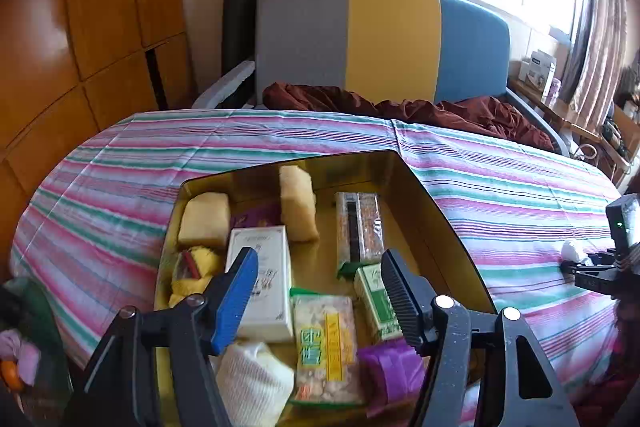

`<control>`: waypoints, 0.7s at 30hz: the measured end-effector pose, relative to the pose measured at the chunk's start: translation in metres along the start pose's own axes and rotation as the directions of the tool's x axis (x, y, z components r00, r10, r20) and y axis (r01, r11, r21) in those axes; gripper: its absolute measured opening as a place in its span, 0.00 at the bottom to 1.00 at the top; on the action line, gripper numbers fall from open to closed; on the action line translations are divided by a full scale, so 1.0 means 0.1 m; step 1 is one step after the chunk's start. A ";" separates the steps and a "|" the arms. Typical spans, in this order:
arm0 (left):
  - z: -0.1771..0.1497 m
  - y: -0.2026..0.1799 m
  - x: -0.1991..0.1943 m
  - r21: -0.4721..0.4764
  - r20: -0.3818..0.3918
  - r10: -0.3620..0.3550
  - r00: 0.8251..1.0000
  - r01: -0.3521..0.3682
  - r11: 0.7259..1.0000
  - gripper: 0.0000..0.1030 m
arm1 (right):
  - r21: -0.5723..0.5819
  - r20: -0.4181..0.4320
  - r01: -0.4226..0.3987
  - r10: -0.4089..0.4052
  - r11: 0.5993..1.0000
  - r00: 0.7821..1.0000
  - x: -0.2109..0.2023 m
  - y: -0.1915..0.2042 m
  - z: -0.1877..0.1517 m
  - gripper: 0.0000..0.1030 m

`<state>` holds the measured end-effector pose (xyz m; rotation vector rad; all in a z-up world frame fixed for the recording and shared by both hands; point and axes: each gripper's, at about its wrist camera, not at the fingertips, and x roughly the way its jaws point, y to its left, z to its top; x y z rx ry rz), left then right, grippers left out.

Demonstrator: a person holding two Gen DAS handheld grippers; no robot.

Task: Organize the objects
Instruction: 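Lower the cracker pack into the gold box and open the left gripper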

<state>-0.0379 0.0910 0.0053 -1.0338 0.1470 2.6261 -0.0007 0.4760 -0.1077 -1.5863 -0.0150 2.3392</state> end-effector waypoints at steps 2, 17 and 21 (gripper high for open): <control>-0.07 0.05 -0.09 -0.020 0.002 0.008 1.000 -0.008 1.000 0.66 | 0.000 -0.001 0.010 -0.010 1.000 1.000 0.00 0.02 0.00 0.35; -0.41 0.29 -0.31 -0.076 -0.006 0.042 0.999 -0.042 0.996 0.81 | 0.137 -0.050 -0.075 0.083 0.988 0.995 -0.23 0.26 -0.15 0.35; -0.44 0.37 -0.34 -0.097 -0.003 0.048 0.999 -0.048 0.994 0.88 | 0.142 -0.013 -0.149 0.153 0.979 0.988 -0.39 0.46 -0.14 0.35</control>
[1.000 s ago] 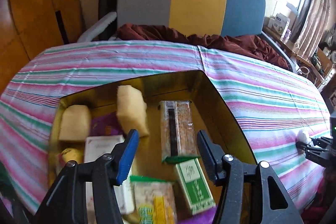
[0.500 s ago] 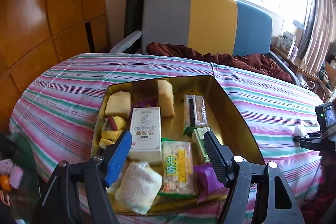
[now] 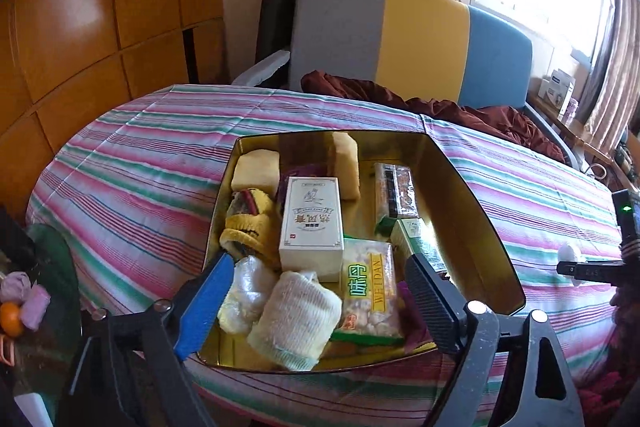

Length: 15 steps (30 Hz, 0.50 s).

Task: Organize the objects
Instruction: 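Lower the cracker pack into the gold box and open the left gripper, then lower the plastic bag into the gold box and open the right gripper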

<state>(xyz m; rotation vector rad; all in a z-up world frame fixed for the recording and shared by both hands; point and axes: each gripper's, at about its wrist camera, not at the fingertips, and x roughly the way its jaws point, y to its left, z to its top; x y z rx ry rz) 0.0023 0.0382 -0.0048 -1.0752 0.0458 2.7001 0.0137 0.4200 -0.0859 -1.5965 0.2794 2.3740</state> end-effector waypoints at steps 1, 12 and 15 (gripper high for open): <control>-0.01 0.02 -0.01 -0.005 0.001 0.003 1.000 -0.003 1.000 0.88 | -0.003 0.012 -0.025 0.025 1.000 1.000 -0.05 0.07 0.01 0.35; -0.03 0.19 -0.02 -0.044 0.000 0.009 1.000 -0.009 0.999 1.00 | -0.205 0.125 -0.215 0.244 0.955 0.962 -0.56 1.30 0.18 0.35; -0.04 0.26 -0.03 -0.056 0.001 0.022 1.000 -0.022 0.998 1.00 | -0.241 0.127 -0.258 0.294 0.936 0.947 -0.61 1.61 0.23 0.36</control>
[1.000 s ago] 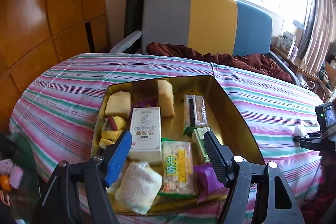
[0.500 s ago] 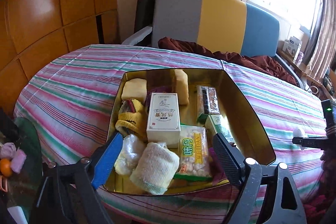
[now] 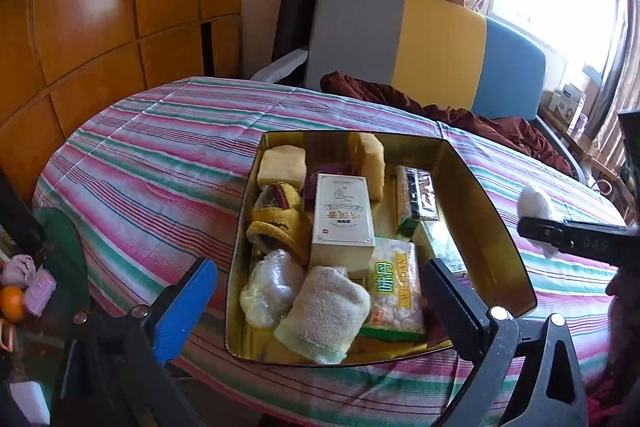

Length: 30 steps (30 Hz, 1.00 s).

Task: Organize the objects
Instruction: 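Lower the plastic bag into the gold box and open the right gripper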

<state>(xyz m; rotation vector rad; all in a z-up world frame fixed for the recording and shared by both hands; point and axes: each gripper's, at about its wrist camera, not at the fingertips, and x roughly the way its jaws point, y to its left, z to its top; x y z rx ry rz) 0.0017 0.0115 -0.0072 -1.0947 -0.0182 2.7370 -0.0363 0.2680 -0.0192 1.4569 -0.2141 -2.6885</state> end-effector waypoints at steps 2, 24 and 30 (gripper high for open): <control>-0.01 0.05 -0.01 -0.006 0.000 0.007 1.000 -0.007 1.000 1.00 | -0.016 -0.001 -0.014 0.014 1.000 1.000 0.10 0.15 0.09 0.36; -0.04 0.24 0.10 -0.045 -0.060 0.027 0.998 -0.029 0.999 1.00 | -0.043 -0.049 -0.098 0.096 0.994 0.994 0.77 0.64 0.45 0.52; -0.03 0.27 0.07 -0.077 -0.060 0.029 0.998 -0.033 0.997 1.00 | -0.082 0.030 -0.031 0.033 0.996 0.999 0.47 0.70 0.26 0.52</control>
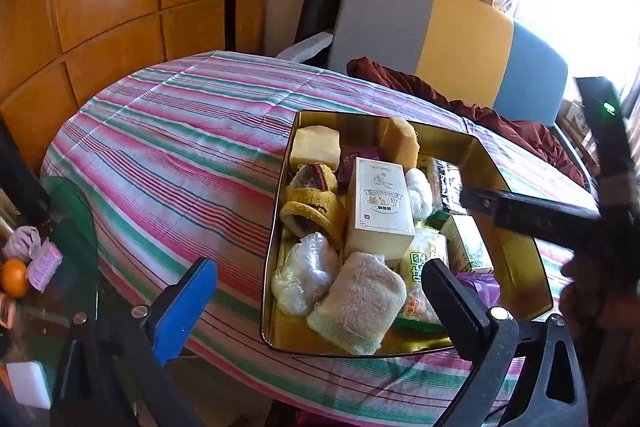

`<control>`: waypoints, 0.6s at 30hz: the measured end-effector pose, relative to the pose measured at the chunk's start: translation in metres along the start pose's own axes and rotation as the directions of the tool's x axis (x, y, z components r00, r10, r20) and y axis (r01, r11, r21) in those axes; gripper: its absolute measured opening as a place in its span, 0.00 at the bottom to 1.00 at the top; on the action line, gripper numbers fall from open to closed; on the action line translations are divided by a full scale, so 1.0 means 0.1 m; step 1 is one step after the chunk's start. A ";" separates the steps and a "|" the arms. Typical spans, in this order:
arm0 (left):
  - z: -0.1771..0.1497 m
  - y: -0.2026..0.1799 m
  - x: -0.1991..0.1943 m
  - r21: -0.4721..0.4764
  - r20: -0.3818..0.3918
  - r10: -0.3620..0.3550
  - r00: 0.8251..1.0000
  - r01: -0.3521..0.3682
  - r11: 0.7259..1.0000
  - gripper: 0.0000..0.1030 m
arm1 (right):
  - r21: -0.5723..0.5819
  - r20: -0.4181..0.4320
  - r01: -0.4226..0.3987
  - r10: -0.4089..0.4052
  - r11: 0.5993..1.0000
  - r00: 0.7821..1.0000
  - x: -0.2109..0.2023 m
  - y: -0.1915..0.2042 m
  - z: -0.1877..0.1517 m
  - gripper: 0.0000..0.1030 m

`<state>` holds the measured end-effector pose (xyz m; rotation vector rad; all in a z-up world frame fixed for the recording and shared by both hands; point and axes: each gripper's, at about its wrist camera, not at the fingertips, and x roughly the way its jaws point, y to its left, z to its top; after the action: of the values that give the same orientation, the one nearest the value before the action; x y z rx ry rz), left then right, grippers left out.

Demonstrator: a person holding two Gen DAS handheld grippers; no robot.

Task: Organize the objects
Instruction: 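Lower the plastic bag into the gold box and open the right gripper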

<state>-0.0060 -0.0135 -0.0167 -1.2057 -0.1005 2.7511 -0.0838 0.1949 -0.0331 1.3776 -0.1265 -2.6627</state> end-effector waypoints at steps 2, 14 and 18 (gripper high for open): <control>-0.01 -0.02 -0.02 0.002 0.006 0.005 1.000 -0.005 1.000 1.00 | 0.002 0.030 0.026 -0.026 1.000 0.999 -0.11 0.01 -0.08 0.52; -0.07 -0.19 -0.18 0.049 0.044 0.012 0.999 -0.014 0.999 1.00 | 0.064 0.183 0.160 -0.169 0.985 0.968 -0.71 -0.12 -0.55 0.53; -0.10 -0.22 -0.21 0.056 0.048 0.011 0.999 -0.014 0.998 1.00 | 0.066 0.178 0.171 -0.180 0.983 0.967 -0.74 -0.15 -0.66 0.53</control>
<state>0.0176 0.0049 -0.0053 -1.1315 -0.0204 2.7742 0.0108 0.2212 -0.0134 1.2058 -0.0957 -2.9511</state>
